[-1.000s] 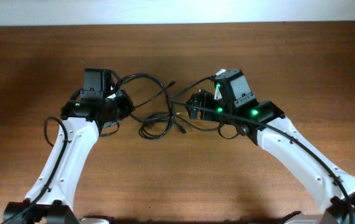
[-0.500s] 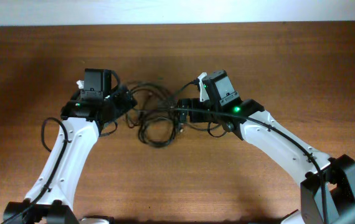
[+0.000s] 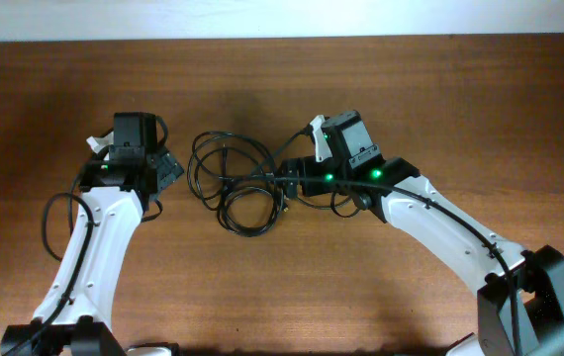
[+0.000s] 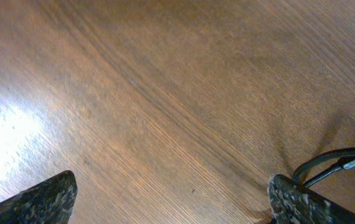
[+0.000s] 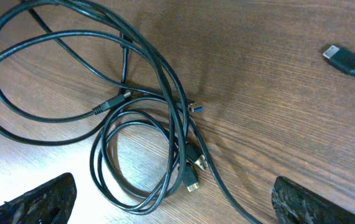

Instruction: Untangle cables

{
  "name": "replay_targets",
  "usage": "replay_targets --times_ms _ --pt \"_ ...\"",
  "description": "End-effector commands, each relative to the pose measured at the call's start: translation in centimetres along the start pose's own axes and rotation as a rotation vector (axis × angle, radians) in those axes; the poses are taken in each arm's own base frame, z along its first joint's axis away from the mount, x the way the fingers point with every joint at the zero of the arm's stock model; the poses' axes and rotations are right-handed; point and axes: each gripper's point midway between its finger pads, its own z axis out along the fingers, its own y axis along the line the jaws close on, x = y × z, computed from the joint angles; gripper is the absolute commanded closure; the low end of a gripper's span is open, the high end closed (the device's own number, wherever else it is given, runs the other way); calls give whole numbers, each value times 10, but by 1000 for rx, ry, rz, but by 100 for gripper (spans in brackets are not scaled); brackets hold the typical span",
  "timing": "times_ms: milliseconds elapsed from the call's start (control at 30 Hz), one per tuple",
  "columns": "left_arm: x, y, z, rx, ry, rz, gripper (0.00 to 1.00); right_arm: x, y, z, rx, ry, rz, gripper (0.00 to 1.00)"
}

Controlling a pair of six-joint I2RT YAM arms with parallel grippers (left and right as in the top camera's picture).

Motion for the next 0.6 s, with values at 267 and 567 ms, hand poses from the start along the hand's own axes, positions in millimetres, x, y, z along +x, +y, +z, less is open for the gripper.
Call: replay_targets --times_ms 267,567 --pt "-13 -1 -2 -4 -58 290 1 0 12 57 -51 -31 -205 8" --pt "-13 -1 -2 -4 -58 289 1 11 -4 96 -47 -20 -201 83"
